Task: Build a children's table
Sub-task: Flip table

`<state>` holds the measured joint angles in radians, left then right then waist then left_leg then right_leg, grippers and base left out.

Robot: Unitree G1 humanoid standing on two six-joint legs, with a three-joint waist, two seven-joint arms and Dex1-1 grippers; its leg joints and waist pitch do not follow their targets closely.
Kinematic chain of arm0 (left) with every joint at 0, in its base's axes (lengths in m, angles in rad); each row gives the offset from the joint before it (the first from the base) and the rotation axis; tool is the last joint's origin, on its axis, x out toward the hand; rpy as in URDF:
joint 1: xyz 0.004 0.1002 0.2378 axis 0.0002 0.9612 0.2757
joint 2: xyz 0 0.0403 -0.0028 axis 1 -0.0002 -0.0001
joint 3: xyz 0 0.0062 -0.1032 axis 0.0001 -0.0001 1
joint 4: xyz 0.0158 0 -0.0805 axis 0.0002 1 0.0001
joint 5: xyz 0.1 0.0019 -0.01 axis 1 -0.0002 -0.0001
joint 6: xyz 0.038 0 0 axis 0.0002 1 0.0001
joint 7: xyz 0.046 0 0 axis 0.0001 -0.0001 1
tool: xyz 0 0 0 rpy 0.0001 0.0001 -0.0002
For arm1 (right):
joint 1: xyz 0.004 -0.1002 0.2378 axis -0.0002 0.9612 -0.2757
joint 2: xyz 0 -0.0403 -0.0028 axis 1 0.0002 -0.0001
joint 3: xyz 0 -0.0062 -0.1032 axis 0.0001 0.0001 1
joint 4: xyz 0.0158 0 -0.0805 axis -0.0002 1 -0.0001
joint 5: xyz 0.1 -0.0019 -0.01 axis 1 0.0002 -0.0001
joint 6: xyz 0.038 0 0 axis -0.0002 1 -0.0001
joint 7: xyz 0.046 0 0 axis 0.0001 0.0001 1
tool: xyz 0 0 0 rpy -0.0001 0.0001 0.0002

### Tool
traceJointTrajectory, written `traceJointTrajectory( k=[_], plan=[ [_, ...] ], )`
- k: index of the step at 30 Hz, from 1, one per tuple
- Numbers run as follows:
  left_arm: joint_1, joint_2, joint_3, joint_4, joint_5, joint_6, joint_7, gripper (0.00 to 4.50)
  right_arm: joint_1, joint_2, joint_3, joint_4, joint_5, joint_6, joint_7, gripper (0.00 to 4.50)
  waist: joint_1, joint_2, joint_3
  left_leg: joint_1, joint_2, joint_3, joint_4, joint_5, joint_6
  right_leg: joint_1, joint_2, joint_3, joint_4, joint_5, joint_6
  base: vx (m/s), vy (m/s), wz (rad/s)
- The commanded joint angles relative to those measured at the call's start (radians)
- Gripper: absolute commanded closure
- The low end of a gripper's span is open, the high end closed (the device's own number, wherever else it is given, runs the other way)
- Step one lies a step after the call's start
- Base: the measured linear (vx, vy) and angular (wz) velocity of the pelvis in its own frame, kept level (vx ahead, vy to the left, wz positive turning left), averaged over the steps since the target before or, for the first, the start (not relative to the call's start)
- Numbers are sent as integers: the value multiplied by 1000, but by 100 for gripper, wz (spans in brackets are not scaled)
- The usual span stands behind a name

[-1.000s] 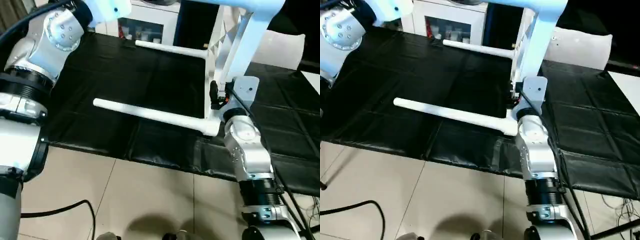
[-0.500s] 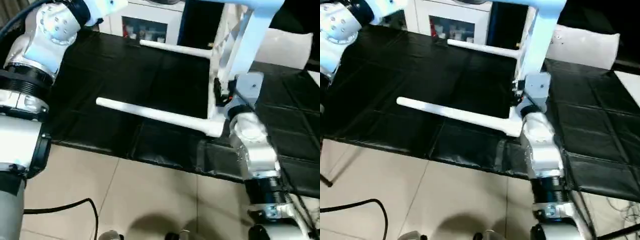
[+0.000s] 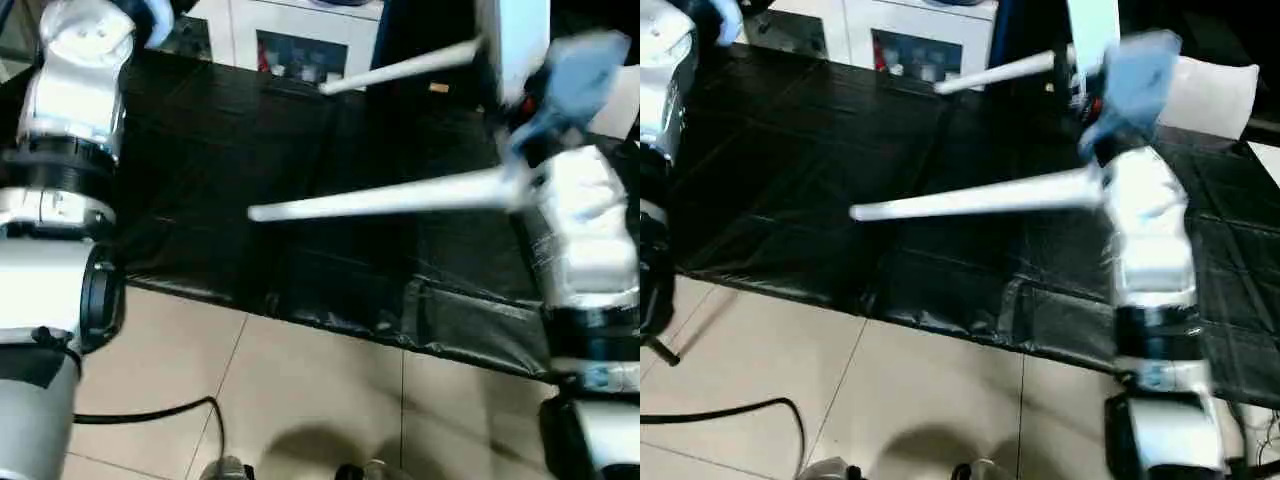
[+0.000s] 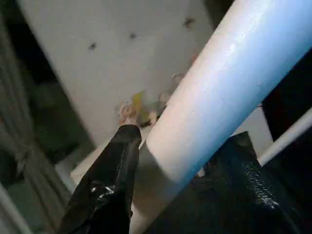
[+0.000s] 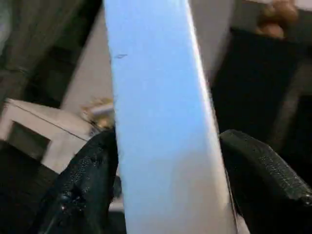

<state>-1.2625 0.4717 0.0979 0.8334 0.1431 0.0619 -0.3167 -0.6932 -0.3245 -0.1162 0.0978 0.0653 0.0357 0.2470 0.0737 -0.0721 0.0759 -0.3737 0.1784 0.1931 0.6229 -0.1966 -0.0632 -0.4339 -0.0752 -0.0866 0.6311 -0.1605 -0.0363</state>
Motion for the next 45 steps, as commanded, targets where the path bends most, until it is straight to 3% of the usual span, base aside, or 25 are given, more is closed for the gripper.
traceJointTrajectory(
  k=[1, 4, 8, 12, 13, 16, 20, 24, 25, 27, 34, 39, 45],
  plan=[
    [-39, -87, 101, -73, -213, 20, -1, 255, 10, 17, 113, 5, 26, 11, 115, 110, 1, 1, -85, 12, 41, -19, -62, -110, 55, 75, -70, 59, -72, -207, -152, 0, 0, 0],
    [-6, -96, 105, -117, -214, 69, 9, 255, -14, 7, 82, -72, 86, -80, 155, 110, 5, 0, -88, 11, 44, -20, -61, -90, 58, 75, -71, 60, -66, -176, -155, 0, 0, 0],
    [36, -112, 124, -155, -218, 117, 30, 255, -25, 17, 49, -196, 215, -67, 208, 110, 13, 4, -91, 14, 47, -19, -60, -61, 81, 74, -68, 59, -58, -110, -177, 0, 0, 0],
    [51, -118, 133, -170, -212, 138, 36, 255, -31, 15, 37, -236, 242, -47, 224, 110, 18, 8, -90, 16, 48, -19, -61, -68, 79, 69, -68, 57, -59, -98, -193, 0, 0, 0],
    [54, -119, 134, -174, -212, 144, 38, 255, -30, 12, 37, -241, 250, -41, 232, 110, 20, 13, -89, 16, 49, -21, -63, -79, 71, 70, -69, 56, -61, -112, -189, 0, 0, 0],
    [59, -122, 135, -185, -213, 161, 40, 255, -25, 4, 43, -253, 280, -24, 254, 110, 18, 12, -87, 12, 48, -23, -64, -104, 55, 72, -70, 55, -67, -146, -173, 0, 0, 0],
    [60, -127, 137, -186, -213, 174, 42, 255, -11, -18, 62, -260, 286, -1, 282, 110, 16, 10, -87, 9, 43, -26, -64, -131, 34, 73, -71, 52, -80, -234, -123, 0, 0, 0],
    [65, -132, 139, -190, -208, 184, 45, 255, 14, -33, 77, -273, 293, 26, 321, 110, 15, 9, -87, 6, 43, -29, -64, -119, 36, 75, -71, 50, -78, -222, -116, 0, 0, 0],
    [67, -132, 139, -191, -208, 186, 45, 255, 15, -37, 78, -275, 286, 24, 322, 110, 15, 9, -89, 5, 44, -30, -64, -116, 36, 76, -71, 50, -76, -218, -117, 0, 0, 0],
    [79, -130, 138, -199, -212, 197, 39, 255, 0, -100, 101, -225, 126, -81, 315, 110, 13, 10, -89, 4, 42, -29, -62, -108, 30, 76, -69, 49, -75, -200, -122, 0, 0, 0],
    [134, -135, 161, -273, -246, 267, 33, 255, -63, -218, 98, -65, -78, -202, 241, 110, 8, 8, -86, 5, 40, -28, -59, -130, 36, 73, -67, 48, -80, -255, -124, 0, 0, 0],
    [158, -135, 170, -304, -258, 297, 32, 255, -94, -247, 87, -7, -95, -220, 231, 110, 7, 10, -83, 10, 39, -27, -56, -181, 41, 66, -64, 43, -91, -322, -116, 0, 0, 0],
    [171, -137, 176, -325, -265, 314, 32, 255, -110, -260, 85, 23, -102, -231, 232, 110, 8, 9, -87, 7, 42, -31, -57, -168, 45, 70, -66, 44, -84, -270, -120, 0, 0, 0]
  ],
)
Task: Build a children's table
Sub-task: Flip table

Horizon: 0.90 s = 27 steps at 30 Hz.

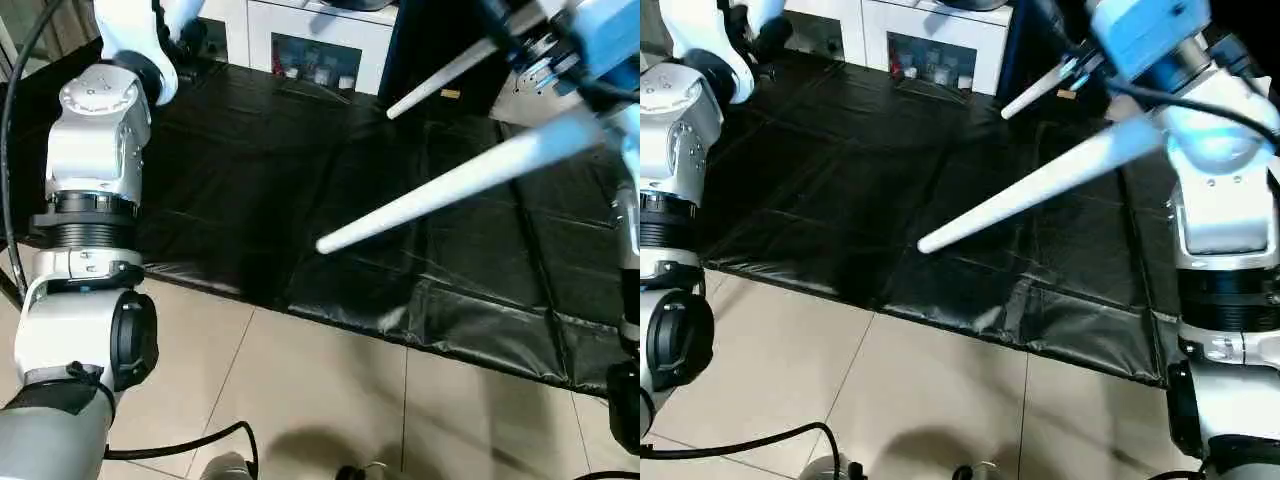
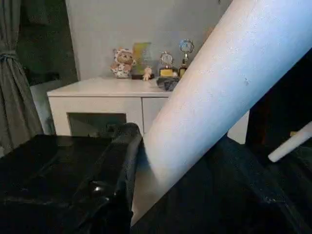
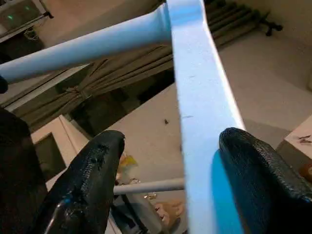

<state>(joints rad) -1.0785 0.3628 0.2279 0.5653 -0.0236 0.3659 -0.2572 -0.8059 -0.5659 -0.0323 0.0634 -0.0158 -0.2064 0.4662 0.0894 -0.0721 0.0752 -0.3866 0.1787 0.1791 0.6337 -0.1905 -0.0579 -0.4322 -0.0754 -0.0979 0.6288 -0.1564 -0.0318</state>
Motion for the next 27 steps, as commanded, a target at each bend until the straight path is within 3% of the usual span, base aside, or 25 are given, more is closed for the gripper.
traceJointTrajectory(
  k=[1, 2, 3, 5, 6, 7, 9, 11, 16, 17, 18, 21, 22, 24, 25, 27],
  plan=[
    [30, -42, 55, -134, -113, 52, -15, 255, -35, -29, -3, 111, 1, -11, 55, 110, -8, 7, -88, 18, 43, -18, -68, -164, 40, 70, -67, 55, -77, -261, -131, 0, 0, 0],
    [34, -43, 56, -139, -114, 55, -14, 255, -38, -30, -4, 115, 3, -13, 58, 110, -12, -22, -91, 17, 49, -15, -66, -159, 42, 73, -72, 55, -72, -251, -143, 0, 0, 0],
    [64, -54, 62, -195, -124, 83, -5, 255, -63, -34, -6, 148, 22, -29, 93, 110, -9, -9, -87, 12, 43, -14, -65, -143, 51, 73, -70, 55, -72, -264, -144, 0, 0, 0],
    [104, -72, 66, -260, -132, 122, 7, 255, -68, -19, -1, 145, 73, -18, 156, 110, -12, -1, -85, 12, 42, -11, -61, -150, 67, 69, -68, 55, -79, -272, -152, 0, 0, 0],
    [138, -90, 67, -302, -138, 150, 20, 255, -52, 0, 8, 112, 128, 15, 209, 110, -15, -4, -86, 12, 43, -9, -61, -153, 76, 72, -66, 56, -77, -268, -152, 0, 0, 0],
    [173, -107, 64, -337, -141, 172, 32, 255, -32, 4, 27, 88, 140, 26, 229, 110, -12, 5, -86, 10, 44, -13, -62, -149, 85, 71, -68, 55, -78, -264, -152, 0, 0, 0],
    [221, -125, 55, -386, -145, 203, 49, 255, -14, -1, 53, 78, 129, 13, 227, 110, -13, 1, -93, 11, 46, -14, -61, -124, 89, 70, -65, 53, -75, -233, -156, 0, 0, 0],
    [257, -141, 52, -426, -145, 223, 63, 255, 13, 8, 60, 43, 174, 43, 250, 110, -12, 2, -91, 11, 49, -14, -62, -126, 91, 69, -65, 53, -77, -232, -164, 0, 0, 0],
    [302, -156, 44, -477, -120, 210, 82, 261, 82, 49, 58, -61, 257, 133, 237, 110, -11, 0, -88, 13, 48, -16, -66, -142, 89, 65, -60, 52, -85, -263, -127, 0, 0, 0],
    [309, -153, 40, -484, -112, 193, 83, 261, 122, 84, 48, -105, 281, 194, 203, 110, -11, 3, -91, 15, 52, -20, -69, -145, 79, 64, -62, 51, -85, -266, -122, 0, 0, 0],
    [309, -153, 40, -484, -112, 193, 83, 263, 122, 84, 48, -105, 281, 194, 203, 110, -11, 4, -89, 17, 52, -19, -70, -146, 76, 62, -63, 51, -86, -265, -122, 0, 0, 0],
    [327, -134, 16, -502, -105, 182, 73, 267, 236, 175, 35, -190, 356, 316, 97, 110, -13, 3, -91, 14, 54, -24, -74, -139, 58, 66, -65, 51, -82, -242, -122, 0, 0, 0],
    [337, -125, 2, -511, -100, 173, 63, 268, 291, 193, 38, -208, 386, 350, 75, 110, -12, 7, -91, 17, 56, -24, -76, -140, 53, 64, -67, 52, -84, -240, -123, 0, 0, 0],
    [343, -121, -5, -516, -97, 167, 57, 271, 322, 202, 41, -217, 400, 371, 65, 110, -13, 8, -92, 16, 56, -24, -77, -140, 49, 65, -67, 52, -84, -229, -123, 0, 0, 0],
    [355, -118, -15, -521, -95, 158, 44, 272, 382, 219, 40, -223, 420, 394, 48, 110, -11, 14, -94, 17, 56, -24, -77, -124, 46, 64, -67, 54, -83, -196, -128, 0, 0, 0],
    [379, -112, -34, -527, -87, 141, 25, 276, 468, 249, 27, -234, 432, 426, 19, 110, -12, 10, -92, 12, 56, -24, -79, -132, 44, 67, -70, 54, -85, -194, -130, 0, 0, 0]
  ],
)
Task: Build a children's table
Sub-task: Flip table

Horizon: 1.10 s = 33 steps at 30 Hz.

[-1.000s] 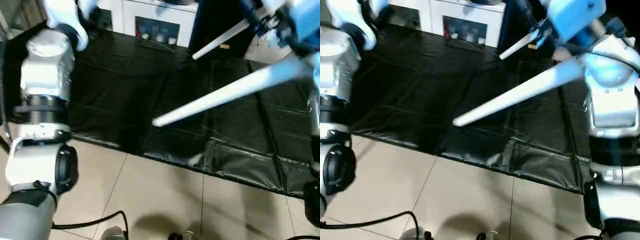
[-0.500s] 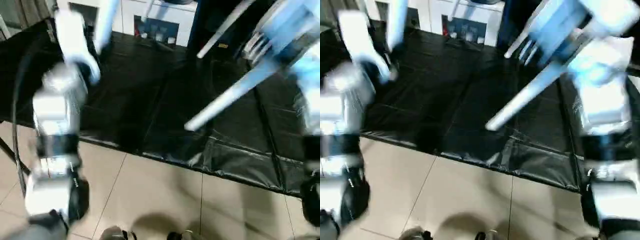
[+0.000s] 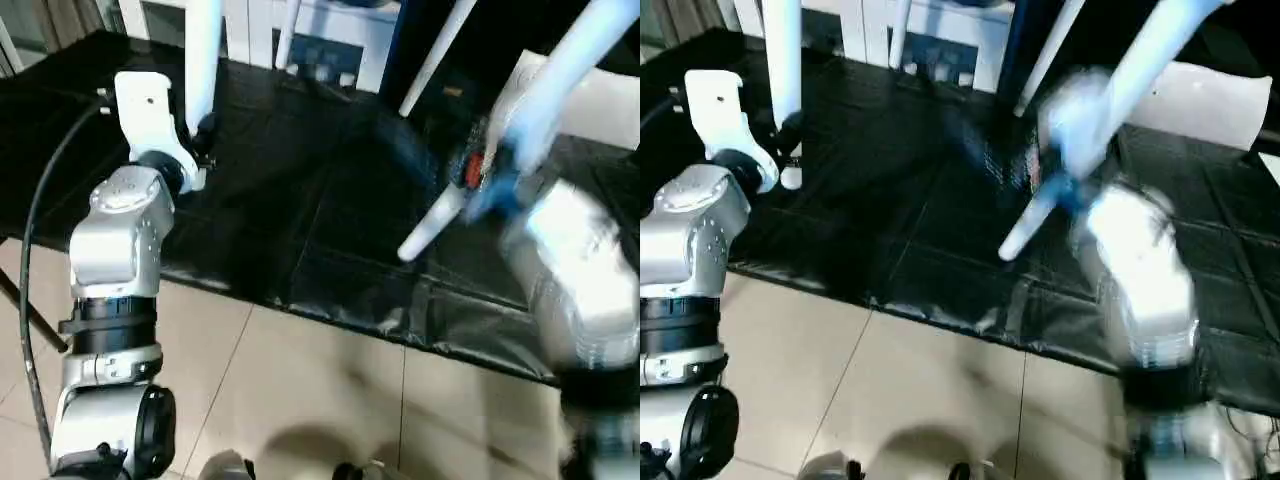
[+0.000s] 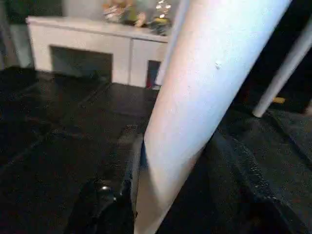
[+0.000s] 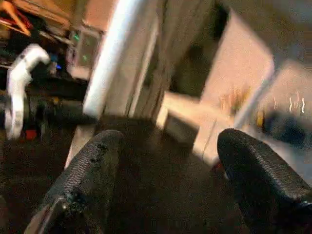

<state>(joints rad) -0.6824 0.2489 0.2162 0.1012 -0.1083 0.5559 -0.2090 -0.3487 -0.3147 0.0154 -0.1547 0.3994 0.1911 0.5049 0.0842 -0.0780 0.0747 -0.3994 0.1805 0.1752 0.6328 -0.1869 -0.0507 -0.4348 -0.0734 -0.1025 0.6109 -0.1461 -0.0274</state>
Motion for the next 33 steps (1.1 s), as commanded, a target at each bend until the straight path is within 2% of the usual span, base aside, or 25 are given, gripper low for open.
traceJointTrajectory(
  k=[1, 2, 3, 5, 7, 8, 9, 10, 11, 13, 14, 15, 16, 18, 21, 22, 23, 27, 28, 29, 30, 31, 33],
  plan=[
    [-8, 5, -30, -65, 2, -51, -27, 276, 30, 2, -24, -18, 11, 29, -20, 110, -9, 17, -93, 23, 53, -20, -78, -136, 34, 71, -71, 58, -67, -206, -134, 0, 0, 0],
    [4, 8, -37, -67, 7, -54, -32, 278, 59, 7, -32, -20, 6, 30, -26, 110, -11, 16, -89, 24, 52, -19, -79, -165, 27, 68, -72, 58, -74, -246, -125, 0, 0, 0],
    [4, 8, -37, -67, 7, -54, -32, 278, 59, 7, -32, -20, 6, 30, -26, 110, -11, 16, -89, 24, 52, -19, -79, -165, 27, 68, -72, 58, -74, -246, -125, 0, 0, 0],
    [48, 16, -58, -65, 17, -73, -37, 280, 119, 21, -59, -51, -10, 53, -77, 110, -19, 10, -82, 24, 48, -20, -82, -218, 13, 64, -74, 56, -91, -368, -78, 0, 0, 0],
    [64, 22, -68, -62, 23, -84, -40, 280, 134, 24, -67, -64, -8, 60, -103, 110, -20, 13, -81, 29, 49, -21, -82, -237, 6, 59, -74, 55, -96, -409, -58, 0, 0, 0],
    [96, 20, -70, -56, 29, -102, -40, 283, 170, 41, -97, -86, -3, 46, -144, 110, -28, 5, -80, 26, 48, -23, -83, -252, 2, 61, -71, 51, -98, -437, -43, 0, 0, 0],
    [110, 21, -71, -51, 33, -114, -39, 283, 189, 50, -112, -97, -6, 35, -164, 110, -30, 5, -79, 30, 47, -22, -81, -262, 2, 55, -74, 52, -105, -466, -25, 0, 0, 0],
    [120, 22, -72, -50, 37, -123, -39, 284, 203, 56, -122, -108, -9, 31, -177, 110, -35, 4, -77, 26, 45, -24, -83, -274, 1, 57, -73, 49, -109, -498, -8, 0, 0, 0],
    [130, 29, -76, -44, 46, -134, -40, 284, 223, 65, -132, -123, -6, 24, -187, 110, -41, 3, -73, 31, 44, -25, -83, -307, -1, 52, -70, 44, -116, -548, 9, 0, 0, 0],
    [144, 42, -83, -31, 58, -159, -46, 288, 257, 80, -147, -148, -3, 12, -201, 110, -48, 3, -74, 35, 43, -29, -83, -327, -1, 50, -71, 40, -123, -574, 24, 0, 0, 0],
    [147, 46, -86, -26, 61, -169, -48, 289, 267, 84, -151, -155, -3, 8, -204, 110, -50, 6, -72, 36, 42, -30, -83, -335, 0, 50, -73, 38, -127, -585, 28, 0, 0, 0],
    [152, 59, -96, -9, 76, -192, -53, 291, 287, 90, -158, -170, -12, -6, -209, 110, -56, 8, -72, 42, 45, -33, -84, -355, -1, 49, -74, 34, -132, -593, 25, 0, 0, 0],
    [154, 65, -100, -1, 82, -203, -56, 291, 295, 92, -159, -175, -19, -13, -212, 110, -62, 11, -72, 39, 49, -38, -89, -361, -3, 57, -77, 29, -133, -575, 18, 0, 0, 0],
    [158, 78, -110, 20, 94, -233, -57, 292, 310, 94, -159, -188, -22, -11, -227, 110, -64, 17, -72, 43, 57, -42, -96, -374, -8, 60, -79, 26, -132, -539, 4, 0, 0, 0],
    [160, 87, -120, 41, 104, -256, -59, 294, 318, 96, -155, -194, -24, -6, -233, 110, -65, 15, -70, 49, 59, -41, -99, -400, -19, 60, -81, 28, -132, -514, -13, 0, 0, 0],
    [152, 101, -149, 102, 133, -323, -73, 295, 329, 95, -133, -197, -34, 12, -232, 110, -65, 10, -69, 48, 55, -40, -99, -400, -19, 60, -84, 31, -133, -522, -13, 0, 0, 0],
    [151, 101, -152, 108, 135, -329, -74, 295, 329, 94, -131, -197, -35, 14, -231, 110, -65, 9, -69, 49, 55, -40, -99, -400, -18, 60, -86, 32, -134, -535, -9, 0, 0, 0],
    [130, 109, -177, 203, 168, -406, -65, 295, 335, 84, -99, -192, -56, 47, -227, 110, -66, 10, -69, 51, 55, -41, -98, -412, -23, 60, -88, 32, -137, -548, -8, 0, 0, 0],
    [118, 112, -180, 266, 182, -458, -45, 295, 337, 76, -85, -189, -57, 84, -229, 110, -66, 13, -67, 52, 52, -41, -98, -414, -20, 58, -84, 31, -141, -557, -2, 0, 0, 0],
    [116, 112, -179, 279, 184, -469, -41, 295, 338, 74, -82, -189, -56, 92, -230, 110, -66, 12, -68, 54, 52, -41, -98, -420, -21, 58, -84, 30, -142, -563, 1, 0, 0, 0],
    [111, 111, -179, 301, 181, -484, -45, 262, 339, 70, -77, -188, -59, 101, -228, 110, -66, 13, -70, 51, 54, -43, -98, -415, -23, 64, -89, 31, -139, -561, 1, 0, 0, 0],
    [104, 112, -179, 324, 183, -499, -43, 242, 343, 65, -70, -191, -52, 120, -221, 110, -65, 13, -69, 52, 53, -43, -97, -418, -21, 61, -89, 30, -144, -571, 4, 0, 0, 0],
    [97, 113, -179, 352, 183, -520, -44, 226, 347, 57, -62, -194, -51, 145, -219, 110, -66, 12, -70, 51, 54, -44, -97, -421, -23, 61, -89, 30, -142, -568, 3, 0, 0, 0]
  ],
)
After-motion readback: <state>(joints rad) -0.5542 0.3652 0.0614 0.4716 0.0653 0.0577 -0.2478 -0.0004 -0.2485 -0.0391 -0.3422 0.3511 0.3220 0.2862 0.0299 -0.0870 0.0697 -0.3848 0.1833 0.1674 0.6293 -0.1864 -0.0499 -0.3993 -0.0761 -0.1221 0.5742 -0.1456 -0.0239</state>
